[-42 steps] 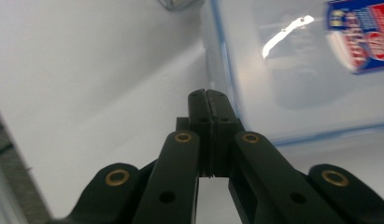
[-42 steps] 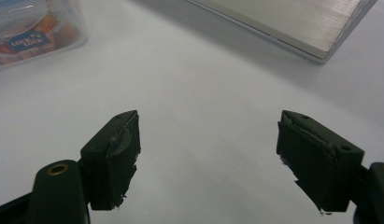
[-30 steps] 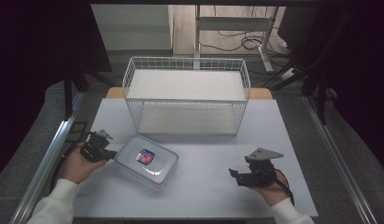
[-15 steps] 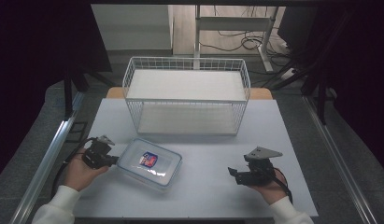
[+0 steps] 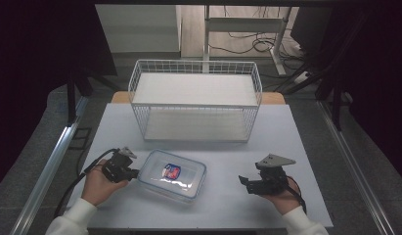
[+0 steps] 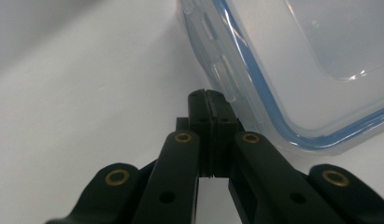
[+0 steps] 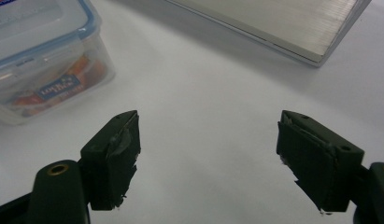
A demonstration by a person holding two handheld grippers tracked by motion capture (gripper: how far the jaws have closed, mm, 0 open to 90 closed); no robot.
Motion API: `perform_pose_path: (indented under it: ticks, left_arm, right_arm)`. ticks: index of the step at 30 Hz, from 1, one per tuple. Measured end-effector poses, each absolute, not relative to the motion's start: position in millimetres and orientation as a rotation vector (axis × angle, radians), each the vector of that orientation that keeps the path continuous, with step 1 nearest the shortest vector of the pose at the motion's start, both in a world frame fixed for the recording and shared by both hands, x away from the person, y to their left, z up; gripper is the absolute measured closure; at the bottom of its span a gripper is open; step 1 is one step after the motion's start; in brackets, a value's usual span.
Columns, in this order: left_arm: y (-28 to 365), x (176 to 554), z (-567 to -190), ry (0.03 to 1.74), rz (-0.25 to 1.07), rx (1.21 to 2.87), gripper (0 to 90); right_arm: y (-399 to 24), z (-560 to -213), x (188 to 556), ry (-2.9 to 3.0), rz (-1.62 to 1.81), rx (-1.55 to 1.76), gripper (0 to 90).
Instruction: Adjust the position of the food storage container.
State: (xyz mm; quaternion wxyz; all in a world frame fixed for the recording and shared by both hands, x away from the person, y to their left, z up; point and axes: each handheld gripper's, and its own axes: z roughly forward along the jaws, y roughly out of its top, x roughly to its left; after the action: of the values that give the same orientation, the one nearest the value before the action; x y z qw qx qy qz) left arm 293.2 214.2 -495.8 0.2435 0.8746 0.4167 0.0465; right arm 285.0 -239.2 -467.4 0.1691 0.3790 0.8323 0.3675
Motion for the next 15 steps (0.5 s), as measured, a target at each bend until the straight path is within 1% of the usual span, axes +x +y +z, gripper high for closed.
perform_pose_path:
  ticks: [3,4,5,8,14,15]
  left_arm:
    - [205.5,292.6,-496.2,1.123,0.117,2.391,90.0]
    - [195.5,290.8,-497.8,1.091,0.111,2.408,90.0]
    - [195.5,290.8,-497.8,1.091,0.111,2.408,89.9]
    - [179.2,285.5,-501.3,1.044,0.105,2.428,89.9]
    - [169.2,282.2,-500.9,1.019,0.095,2.435,89.9]
    - [167.7,281.5,-501.2,1.011,0.078,2.432,89.9]
  right_arm:
    - [-239.1,-467.1,284.8,2.367,1.046,1.073,21.8]
    - [-239.3,-466.5,284.3,2.370,1.043,1.067,21.8]
    - [-239.3,-466.5,284.3,2.370,1.043,1.067,21.8]
    - [-240.2,-466.3,284.3,2.367,1.047,1.073,21.8]
    - [-241.9,-465.9,284.0,2.359,1.050,1.076,21.8]
    - [-242.2,-465.2,283.4,2.357,1.051,1.075,21.8]
